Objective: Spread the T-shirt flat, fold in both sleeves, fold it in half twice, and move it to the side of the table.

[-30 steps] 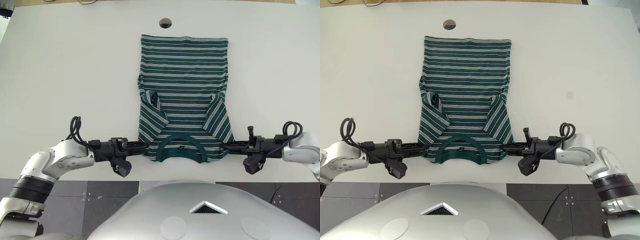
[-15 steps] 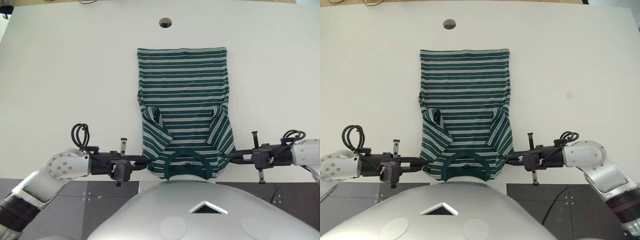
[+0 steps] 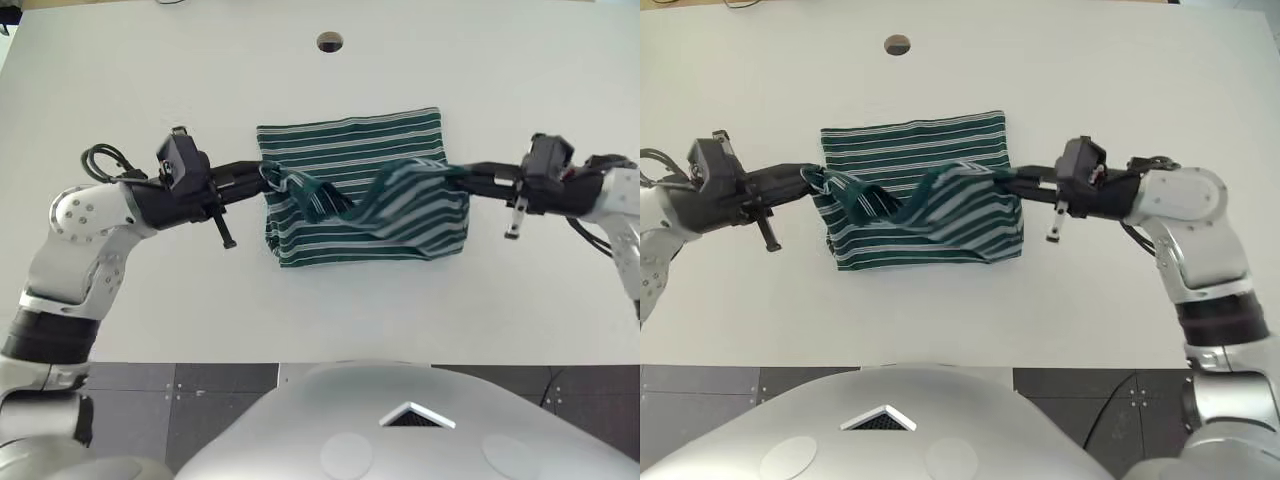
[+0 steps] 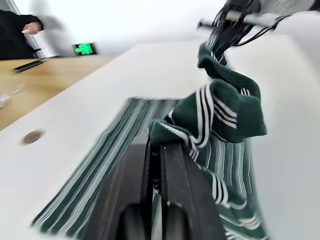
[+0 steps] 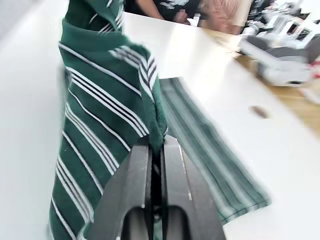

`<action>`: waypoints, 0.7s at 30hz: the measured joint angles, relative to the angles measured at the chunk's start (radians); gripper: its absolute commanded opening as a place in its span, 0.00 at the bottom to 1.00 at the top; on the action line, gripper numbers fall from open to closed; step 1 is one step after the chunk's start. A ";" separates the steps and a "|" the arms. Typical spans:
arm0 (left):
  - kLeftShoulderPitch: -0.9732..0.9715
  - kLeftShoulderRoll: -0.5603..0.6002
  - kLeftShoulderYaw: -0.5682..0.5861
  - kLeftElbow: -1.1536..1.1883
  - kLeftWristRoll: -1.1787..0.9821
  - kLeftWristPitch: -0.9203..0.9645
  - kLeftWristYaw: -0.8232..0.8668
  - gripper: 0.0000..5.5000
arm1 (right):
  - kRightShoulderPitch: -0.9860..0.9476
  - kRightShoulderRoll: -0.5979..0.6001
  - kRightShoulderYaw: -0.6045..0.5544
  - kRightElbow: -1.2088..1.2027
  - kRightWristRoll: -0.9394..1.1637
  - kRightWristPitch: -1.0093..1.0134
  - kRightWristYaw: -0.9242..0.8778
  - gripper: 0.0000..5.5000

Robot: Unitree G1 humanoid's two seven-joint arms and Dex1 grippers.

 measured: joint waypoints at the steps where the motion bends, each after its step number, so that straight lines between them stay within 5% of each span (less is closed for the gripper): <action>1: -0.018 -0.025 0.000 0.037 0.028 0.000 -0.001 0.02 | -0.041 0.034 0.005 0.053 -0.042 -0.010 -0.016 0.02; 12: -0.250 -0.223 0.032 0.397 0.244 0.009 0.028 0.02 | -0.325 0.277 0.036 0.639 -0.347 -0.237 -0.098 0.02; 21: -0.415 -0.315 0.090 0.849 0.412 -0.155 0.139 0.29 | -0.414 0.376 -0.013 0.919 -0.430 -0.343 -0.250 0.31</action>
